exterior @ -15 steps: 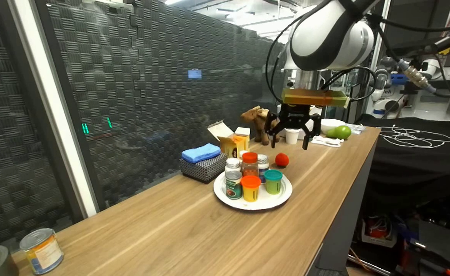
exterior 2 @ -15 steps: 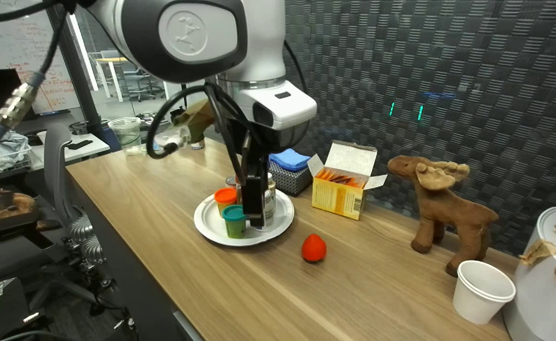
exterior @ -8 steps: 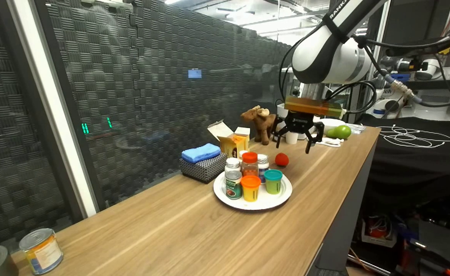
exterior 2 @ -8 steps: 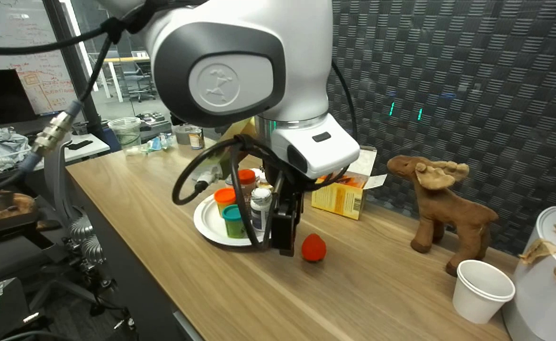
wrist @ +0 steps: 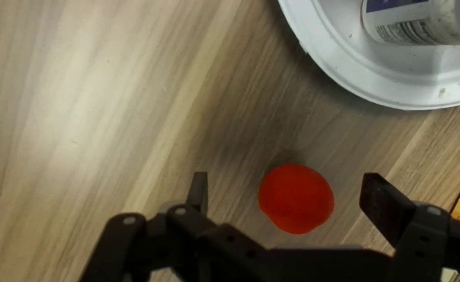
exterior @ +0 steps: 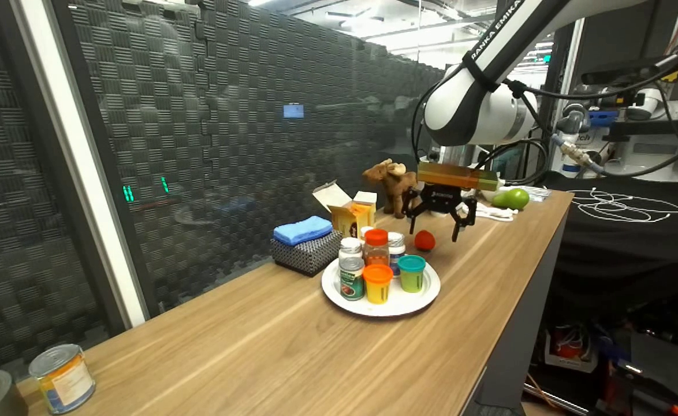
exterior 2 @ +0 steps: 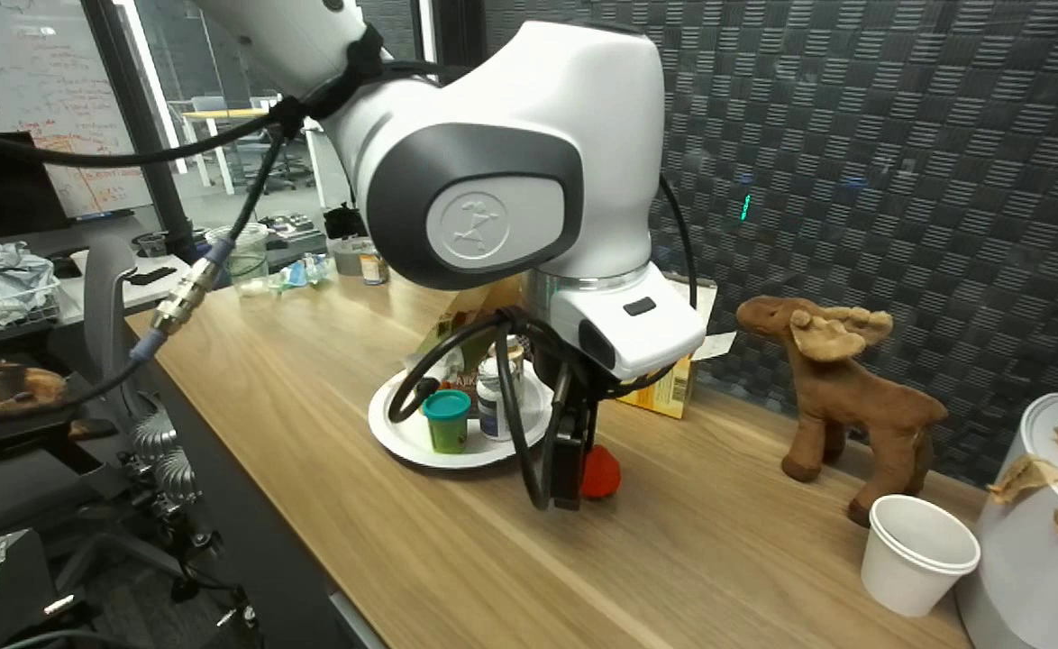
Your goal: Put the bottles and orange plushie surrounding the white plate on the white plate
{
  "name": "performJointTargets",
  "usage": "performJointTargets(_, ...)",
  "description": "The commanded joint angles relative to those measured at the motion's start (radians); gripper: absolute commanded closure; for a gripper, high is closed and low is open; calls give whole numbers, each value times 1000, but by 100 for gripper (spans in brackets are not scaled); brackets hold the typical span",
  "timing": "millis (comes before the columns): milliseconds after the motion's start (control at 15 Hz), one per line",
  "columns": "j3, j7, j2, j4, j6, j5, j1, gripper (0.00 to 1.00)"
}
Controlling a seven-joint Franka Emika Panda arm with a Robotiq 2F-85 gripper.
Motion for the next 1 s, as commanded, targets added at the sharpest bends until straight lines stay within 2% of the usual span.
performJointTargets(0,-8,9,50,58,6,24,12,0)
performJointTargets(200,-9,13,73,80,6,22,15,0)
performJointTargets(267,-10,17,78,86,6,20,17,20)
performJointTargets(733,-9,24,61,79,1,29,24,73)
performJointTargets(933,-19,40,21,53,-4,5,41,73)
